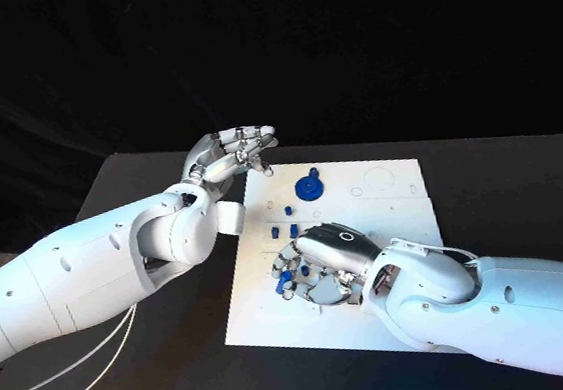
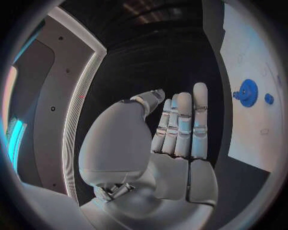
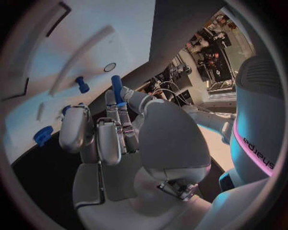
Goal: Assemble the parts on the task board
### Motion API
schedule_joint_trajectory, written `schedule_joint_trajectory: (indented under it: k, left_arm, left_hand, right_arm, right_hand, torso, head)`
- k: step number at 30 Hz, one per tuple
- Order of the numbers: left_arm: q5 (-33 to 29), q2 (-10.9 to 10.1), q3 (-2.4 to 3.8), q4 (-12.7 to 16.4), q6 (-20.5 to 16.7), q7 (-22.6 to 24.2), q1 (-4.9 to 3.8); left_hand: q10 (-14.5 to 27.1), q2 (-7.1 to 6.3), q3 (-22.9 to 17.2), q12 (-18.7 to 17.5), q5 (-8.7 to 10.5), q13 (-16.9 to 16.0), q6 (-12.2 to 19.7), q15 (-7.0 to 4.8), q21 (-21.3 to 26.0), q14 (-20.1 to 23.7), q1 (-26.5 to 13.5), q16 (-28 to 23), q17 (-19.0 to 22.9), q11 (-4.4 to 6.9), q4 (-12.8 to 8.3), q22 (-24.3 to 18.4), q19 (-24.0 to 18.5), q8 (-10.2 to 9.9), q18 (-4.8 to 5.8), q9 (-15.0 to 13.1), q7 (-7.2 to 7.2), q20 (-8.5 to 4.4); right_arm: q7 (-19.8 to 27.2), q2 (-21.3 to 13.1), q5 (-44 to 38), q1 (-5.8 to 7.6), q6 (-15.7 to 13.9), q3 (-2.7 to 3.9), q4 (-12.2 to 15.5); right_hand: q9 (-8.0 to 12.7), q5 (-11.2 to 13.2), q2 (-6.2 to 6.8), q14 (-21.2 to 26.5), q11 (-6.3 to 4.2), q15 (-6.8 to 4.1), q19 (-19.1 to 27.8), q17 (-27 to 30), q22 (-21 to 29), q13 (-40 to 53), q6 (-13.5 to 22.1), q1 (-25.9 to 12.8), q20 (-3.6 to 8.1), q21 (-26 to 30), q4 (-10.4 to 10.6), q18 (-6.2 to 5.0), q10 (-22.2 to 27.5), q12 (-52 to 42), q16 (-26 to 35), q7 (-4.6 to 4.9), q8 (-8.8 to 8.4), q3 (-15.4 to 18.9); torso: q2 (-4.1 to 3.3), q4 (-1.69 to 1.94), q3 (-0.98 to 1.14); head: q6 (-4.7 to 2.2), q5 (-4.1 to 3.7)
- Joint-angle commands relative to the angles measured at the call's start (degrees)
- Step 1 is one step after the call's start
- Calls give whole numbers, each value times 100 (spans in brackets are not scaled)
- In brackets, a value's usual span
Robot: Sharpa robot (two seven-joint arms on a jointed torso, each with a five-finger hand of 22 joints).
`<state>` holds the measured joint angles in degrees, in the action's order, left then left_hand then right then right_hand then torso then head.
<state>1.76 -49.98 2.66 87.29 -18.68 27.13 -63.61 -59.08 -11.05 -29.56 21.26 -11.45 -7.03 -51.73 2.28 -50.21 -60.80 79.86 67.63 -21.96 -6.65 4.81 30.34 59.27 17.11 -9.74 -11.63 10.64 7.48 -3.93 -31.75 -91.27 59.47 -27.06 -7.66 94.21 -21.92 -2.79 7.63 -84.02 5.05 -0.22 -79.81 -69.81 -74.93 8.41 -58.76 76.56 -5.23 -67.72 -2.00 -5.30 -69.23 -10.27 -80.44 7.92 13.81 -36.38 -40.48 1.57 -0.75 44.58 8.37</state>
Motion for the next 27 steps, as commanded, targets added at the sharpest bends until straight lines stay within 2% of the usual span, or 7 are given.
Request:
schedule_joint_trajectory:
  k: [1, 4, 13, 27]
  left_arm:
    - [19, 11, 3, 12, 90, 28, -2]
    - [19, 7, 3, 14, 88, 26, -2]
    - [19, -1, 3, 14, 87, 22, -2]
    - [19, -31, 3, 17, 81, 19, -2]
  left_hand:
    - [32, 47, -5, 20, -14, -6, 41, 6, 35, 18, -10, -15, 7, -8, -8, -5, -42, 28, -79, 5, 14, 1]
    - [32, 47, -5, 20, -14, -6, 41, 6, 35, 18, -10, -15, 7, -8, -8, -5, -42, 28, -79, 5, 14, 1]
    - [32, 47, -5, 20, -14, -6, 41, 6, 35, 18, -10, -15, 7, -8, -8, -5, -42, 28, -79, 5, 14, 1]
    - [32, 47, -5, 20, -14, -6, 41, 6, 35, 18, -10, -15, 7, -8, -8, -5, -42, 28, -79, 5, 14, 1]
  right_arm:
    - [45, 37, -103, -25, 211, -4, -51]
    - [26, 50, -136, -39, 240, -8, -87]
    - [-30, 22, -246, -52, 288, -14, -123]
    - [-89, -121, -371, -54, 365, -15, -35]
  right_hand:
    - [-6, -23, -26, -191, -116, -38, -14, 2, -397, 10, 9, 37, -4, 15, -27, 51, -72, -36, -20, 33, 19, -7]
    - [-6, -23, -26, -191, -116, -38, -14, 2, -397, 10, 9, 37, -4, 15, -27, 51, -72, -36, -20, 33, 19, -7]
    - [-6, -23, -26, -191, -116, -38, -14, 2, -397, 10, 9, 37, -4, 15, -27, 51, -72, -36, -20, 33, 19, -7]
    - [-8, -23, -34, -193, -115, -35, -22, -3, -408, 15, 9, 36, -6, -2, -34, 55, -72, -37, -23, 35, 20, -12]
  torso:
    - [-1, 2, 0]
    - [2, -3, -6]
    - [9, -2, -4]
    - [6, -2, -8]
  head:
    - [25, 15]
    - [33, 25]
    - [43, 31]
    - [61, 47]
